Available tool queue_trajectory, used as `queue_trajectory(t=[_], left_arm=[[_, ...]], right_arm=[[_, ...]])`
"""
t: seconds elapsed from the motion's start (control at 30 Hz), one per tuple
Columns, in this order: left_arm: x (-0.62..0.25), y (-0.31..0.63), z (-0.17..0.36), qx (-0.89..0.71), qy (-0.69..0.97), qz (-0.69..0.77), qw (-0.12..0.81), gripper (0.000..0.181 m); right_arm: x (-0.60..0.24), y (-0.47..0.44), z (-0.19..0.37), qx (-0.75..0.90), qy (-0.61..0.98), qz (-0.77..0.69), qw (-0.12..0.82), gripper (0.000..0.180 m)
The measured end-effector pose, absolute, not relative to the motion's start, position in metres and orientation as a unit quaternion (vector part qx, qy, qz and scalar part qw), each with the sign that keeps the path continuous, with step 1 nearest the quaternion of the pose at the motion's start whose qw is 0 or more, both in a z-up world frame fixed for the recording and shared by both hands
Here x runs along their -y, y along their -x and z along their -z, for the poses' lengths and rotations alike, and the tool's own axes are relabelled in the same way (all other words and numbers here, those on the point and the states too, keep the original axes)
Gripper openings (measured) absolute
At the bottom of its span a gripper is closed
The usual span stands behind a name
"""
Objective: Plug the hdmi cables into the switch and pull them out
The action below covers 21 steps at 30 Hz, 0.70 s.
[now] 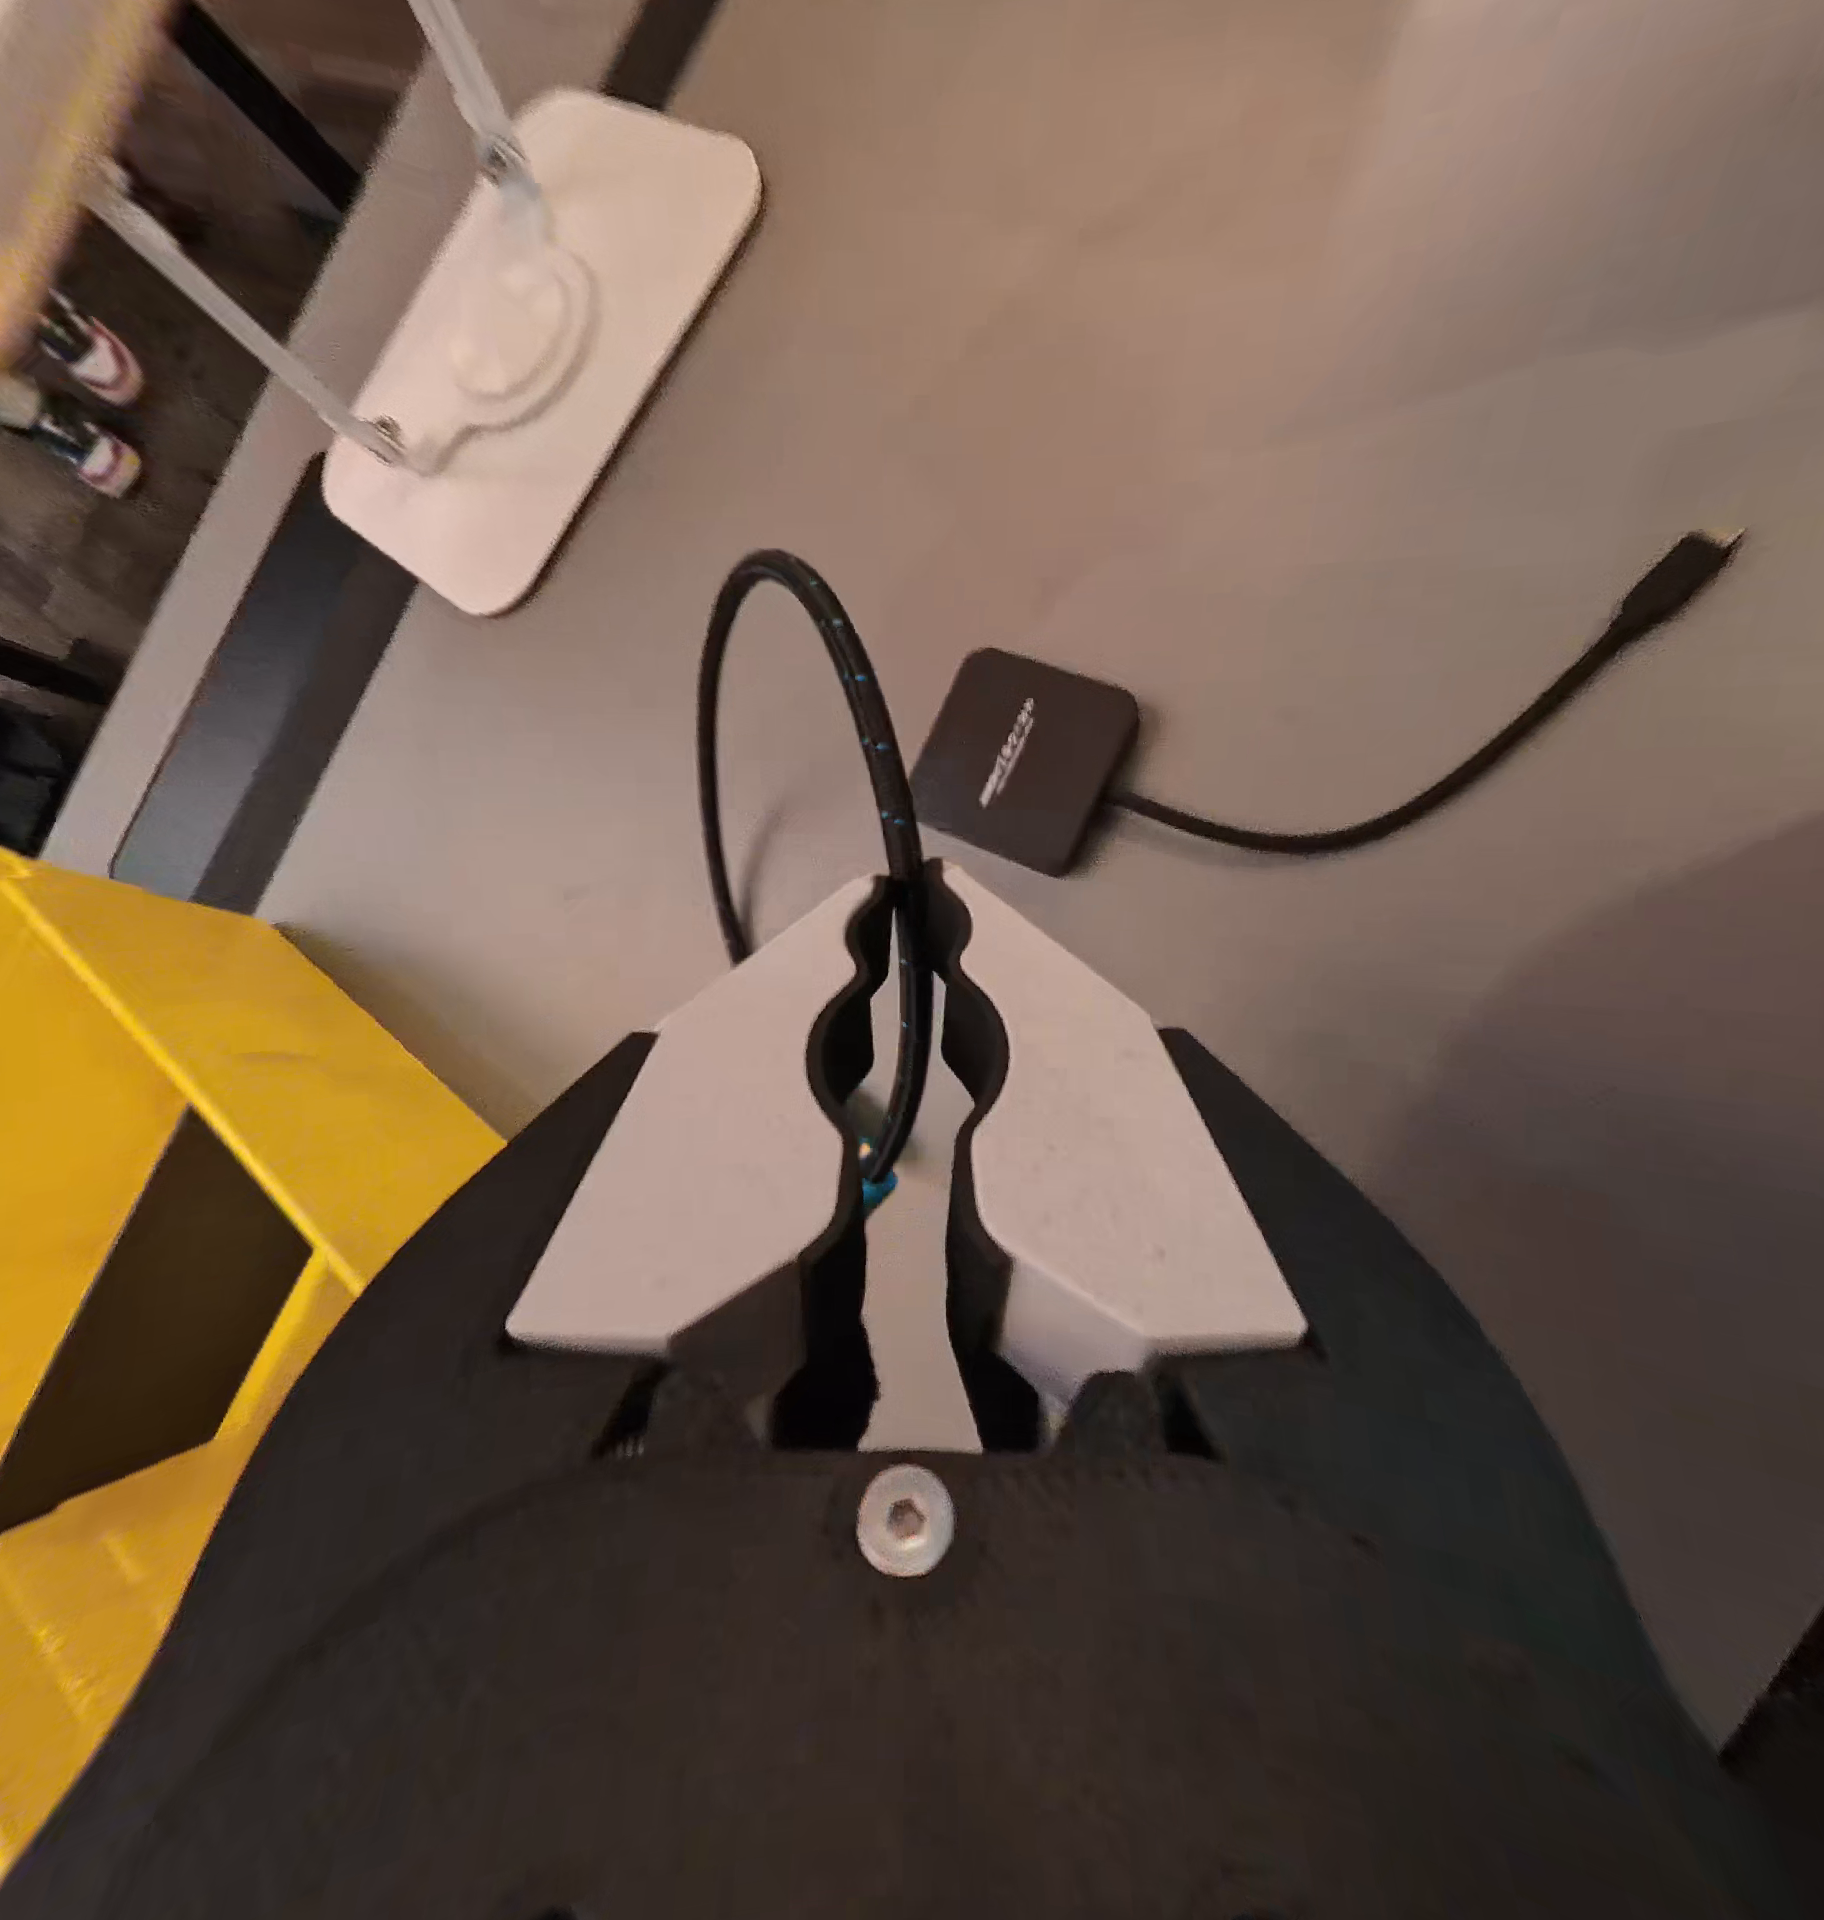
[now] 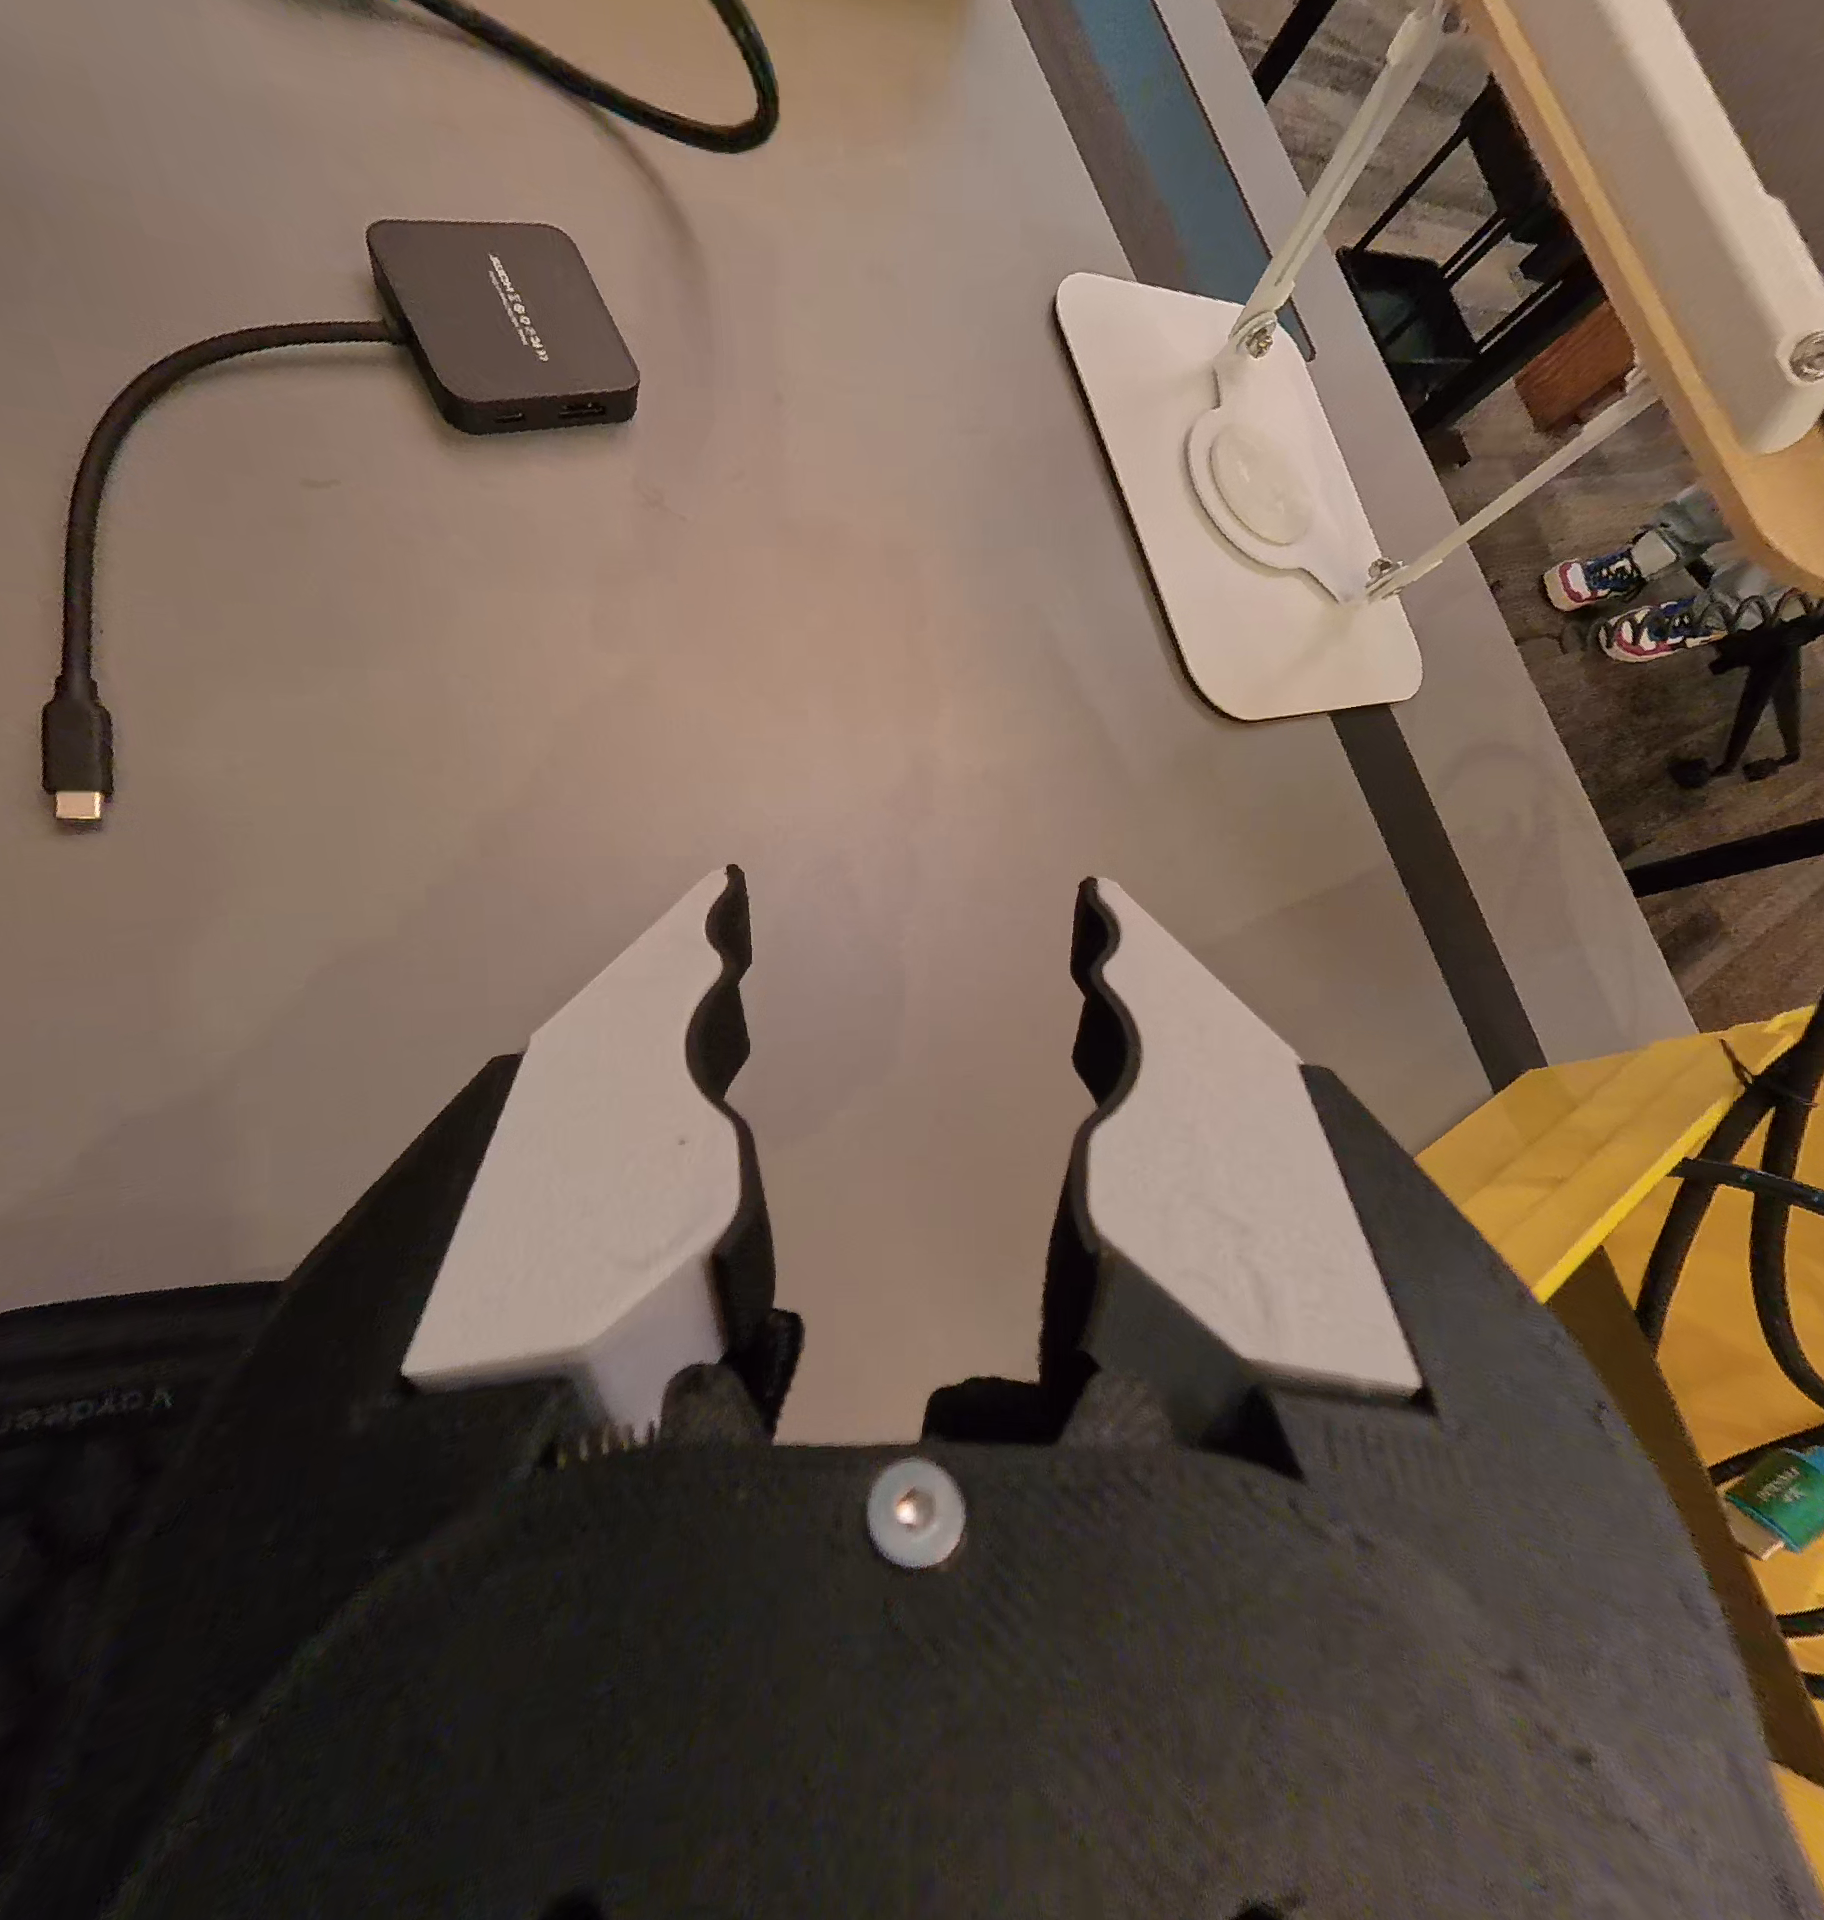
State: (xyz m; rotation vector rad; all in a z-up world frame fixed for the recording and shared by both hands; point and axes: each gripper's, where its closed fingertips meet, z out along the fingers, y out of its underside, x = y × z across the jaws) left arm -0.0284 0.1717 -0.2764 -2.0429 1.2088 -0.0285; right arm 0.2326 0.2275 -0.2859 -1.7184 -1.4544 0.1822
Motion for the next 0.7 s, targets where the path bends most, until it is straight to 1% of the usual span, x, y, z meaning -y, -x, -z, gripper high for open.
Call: queue_trajectory(t=[0.1, 0.37, 0.53, 0.6, 0.7], left_arm=[[-0.178, 0.035, 0.308, -0.479, 0.808, -0.028, 0.341, 0.004], [-0.19, 0.053, 0.368, -0.453, 0.846, -0.021, 0.281, 0.004], [-0.195, 0.047, 0.367, -0.438, 0.853, 0.009, 0.285, 0.039], [-0.199, 0.036, 0.358, -0.464, 0.835, 0.002, 0.296, 0.045], [-0.202, 0.003, 0.353, -0.514, 0.806, 0.01, 0.294, 0.05]], right_arm=[[-0.226, -0.234, 0.289, 0.582, 0.689, -0.075, 0.425, 0.061], [-0.224, -0.239, 0.293, 0.58, 0.693, -0.076, 0.422, 0.061], [-0.224, -0.239, 0.295, 0.578, 0.694, -0.078, 0.422, 0.061], [-0.225, -0.239, 0.297, 0.579, 0.695, -0.079, 0.42, 0.061], [-0.225, -0.235, 0.299, 0.581, 0.694, -0.081, 0.418, 0.061]])
